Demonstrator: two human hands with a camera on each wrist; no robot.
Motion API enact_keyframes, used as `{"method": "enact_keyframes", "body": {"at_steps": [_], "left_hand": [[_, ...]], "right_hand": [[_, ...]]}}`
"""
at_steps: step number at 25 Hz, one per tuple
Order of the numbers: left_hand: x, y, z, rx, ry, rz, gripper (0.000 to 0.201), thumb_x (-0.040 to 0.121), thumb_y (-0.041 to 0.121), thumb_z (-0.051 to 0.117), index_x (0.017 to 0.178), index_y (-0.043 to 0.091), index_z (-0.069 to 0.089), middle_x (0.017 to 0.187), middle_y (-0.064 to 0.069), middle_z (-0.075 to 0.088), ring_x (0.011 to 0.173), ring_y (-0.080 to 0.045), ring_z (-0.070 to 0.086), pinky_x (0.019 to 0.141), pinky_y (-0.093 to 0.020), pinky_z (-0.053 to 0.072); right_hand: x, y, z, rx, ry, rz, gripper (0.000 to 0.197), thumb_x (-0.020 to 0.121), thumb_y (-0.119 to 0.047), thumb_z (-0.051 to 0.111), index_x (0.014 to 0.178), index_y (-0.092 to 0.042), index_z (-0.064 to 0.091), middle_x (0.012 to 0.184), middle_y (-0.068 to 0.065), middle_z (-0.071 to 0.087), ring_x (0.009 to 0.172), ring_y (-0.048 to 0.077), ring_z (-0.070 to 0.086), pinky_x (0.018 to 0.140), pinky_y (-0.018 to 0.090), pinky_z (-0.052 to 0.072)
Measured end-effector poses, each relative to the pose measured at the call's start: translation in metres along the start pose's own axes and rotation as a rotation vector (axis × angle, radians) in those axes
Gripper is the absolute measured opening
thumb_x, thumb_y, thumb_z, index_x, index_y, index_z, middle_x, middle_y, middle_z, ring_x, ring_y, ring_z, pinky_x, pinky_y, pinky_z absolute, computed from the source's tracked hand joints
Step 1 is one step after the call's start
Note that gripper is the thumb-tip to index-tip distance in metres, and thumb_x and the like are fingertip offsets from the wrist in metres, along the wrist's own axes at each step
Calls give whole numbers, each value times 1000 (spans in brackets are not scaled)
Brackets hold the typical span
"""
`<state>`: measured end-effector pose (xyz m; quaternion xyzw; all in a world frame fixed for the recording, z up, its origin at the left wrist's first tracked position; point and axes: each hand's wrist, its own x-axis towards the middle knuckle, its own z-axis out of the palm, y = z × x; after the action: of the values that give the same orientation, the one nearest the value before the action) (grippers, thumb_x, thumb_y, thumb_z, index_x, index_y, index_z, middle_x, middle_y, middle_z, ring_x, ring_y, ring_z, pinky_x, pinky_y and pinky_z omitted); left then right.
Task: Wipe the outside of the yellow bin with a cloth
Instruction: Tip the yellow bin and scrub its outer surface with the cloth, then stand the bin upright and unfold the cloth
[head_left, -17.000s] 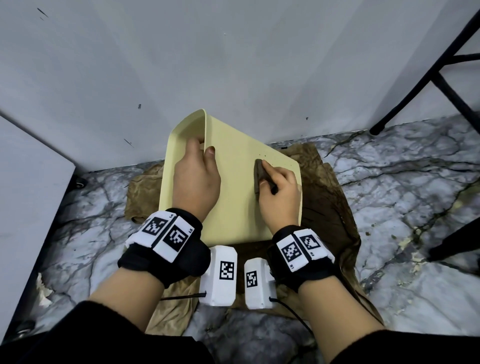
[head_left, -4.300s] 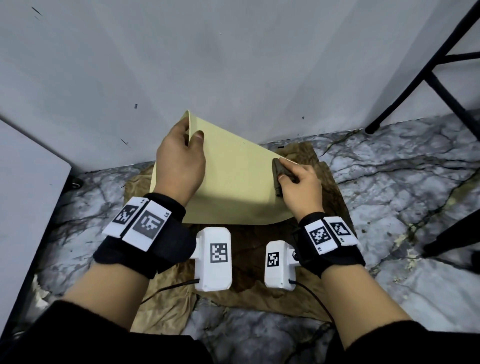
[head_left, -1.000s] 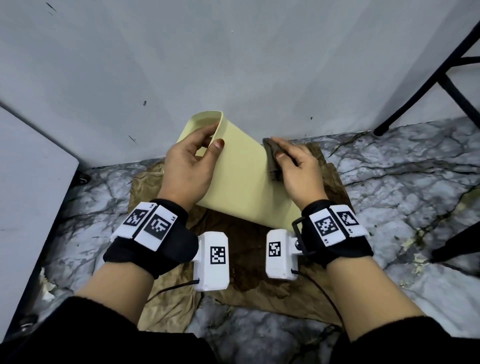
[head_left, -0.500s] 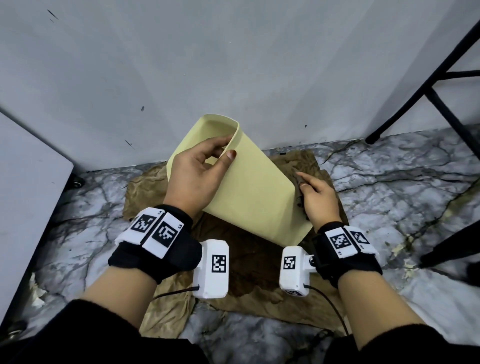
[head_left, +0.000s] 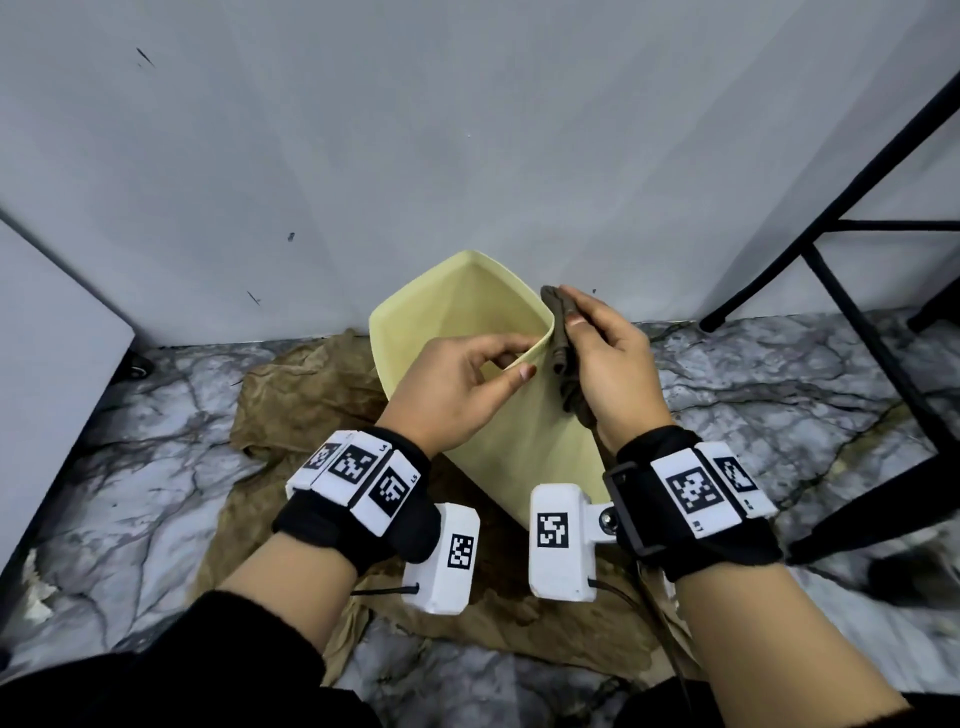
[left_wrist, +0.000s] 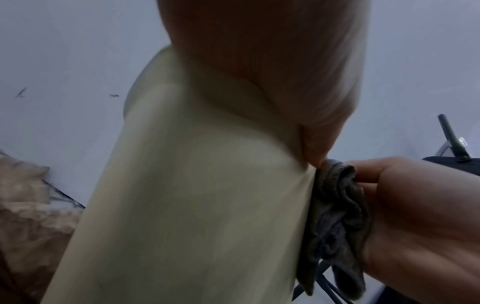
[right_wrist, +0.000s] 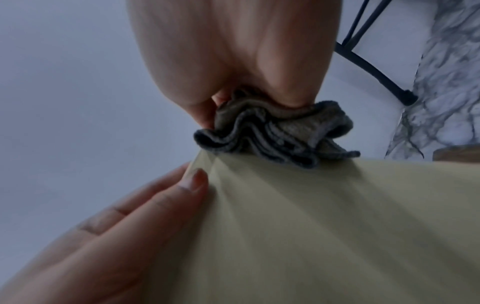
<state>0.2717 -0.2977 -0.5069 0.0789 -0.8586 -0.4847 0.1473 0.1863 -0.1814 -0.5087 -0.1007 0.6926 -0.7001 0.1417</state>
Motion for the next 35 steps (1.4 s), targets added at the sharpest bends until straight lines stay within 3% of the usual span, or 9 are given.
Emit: {"method": "enact_keyframes", "body": {"at_steps": [5,9,13,16,20,22,28,32,35], "left_hand": [[-2,11,-1,73,-180,12,28,84,14,61,112,18,64,76,15,57,45,21,43,49,2,29],[-4,17,-1,140,-262,-12,29,84,20,62,112,25,63,88,8,63,48,22,45,52,0,31],[-11,20,5,186,-280,-47,30,82,25,63,112,31,62,90,11,64,59,9,48,60,-7,34],[-15,20,-2,263,-278,-78,28,79,32,66,107,35,64,97,10,69,65,11,51,73,-21,44],[-24,20,-14,319,-177,-86,22,85,40,56,93,24,69,91,2,72,80,-11,62,80,-35,51],[-27,15,-17,440,-71,-67,25,89,34,51,92,17,69,90,-4,71,85,-21,62,79,-39,50],[-36,10,-18,714,76,-43,24,86,27,56,100,12,68,101,-5,67,100,-25,58,84,-36,47],[-38,10,-21,809,65,-208,33,86,36,54,99,7,65,107,-9,60,97,-29,59,80,-39,49],[-41,12,-21,845,62,-373,41,86,44,51,93,5,62,97,-12,59,89,-30,60,67,-35,45]], "right_hand": [[-1,-5,-22,-228,-127,3,28,93,-18,42,116,-20,58,112,-5,63,108,12,58,101,32,44],[-2,-9,-33,-350,-153,1,25,88,-19,50,110,-19,60,110,4,67,105,20,61,101,44,45],[-6,-15,-37,-403,-101,43,17,82,-16,56,96,-16,66,94,7,70,92,23,64,93,41,50],[-13,-18,-34,-491,-59,50,11,79,-16,56,83,-12,66,86,11,70,87,28,63,82,37,51],[-22,-21,-40,-566,12,96,10,81,-17,53,75,-13,61,71,7,59,80,28,54,68,27,36],[-25,-21,-44,-561,18,112,12,81,-17,53,80,-11,63,77,9,60,81,28,54,69,27,36],[-30,-12,-51,-547,32,98,11,78,-18,55,83,-15,64,79,7,62,81,27,57,72,29,42],[-31,-7,-52,-495,20,77,21,77,-20,57,97,-18,65,93,8,69,92,28,62,87,39,50],[-31,-4,-53,-494,-14,75,25,75,-23,56,99,-20,64,95,9,70,93,28,63,90,45,51]]}}
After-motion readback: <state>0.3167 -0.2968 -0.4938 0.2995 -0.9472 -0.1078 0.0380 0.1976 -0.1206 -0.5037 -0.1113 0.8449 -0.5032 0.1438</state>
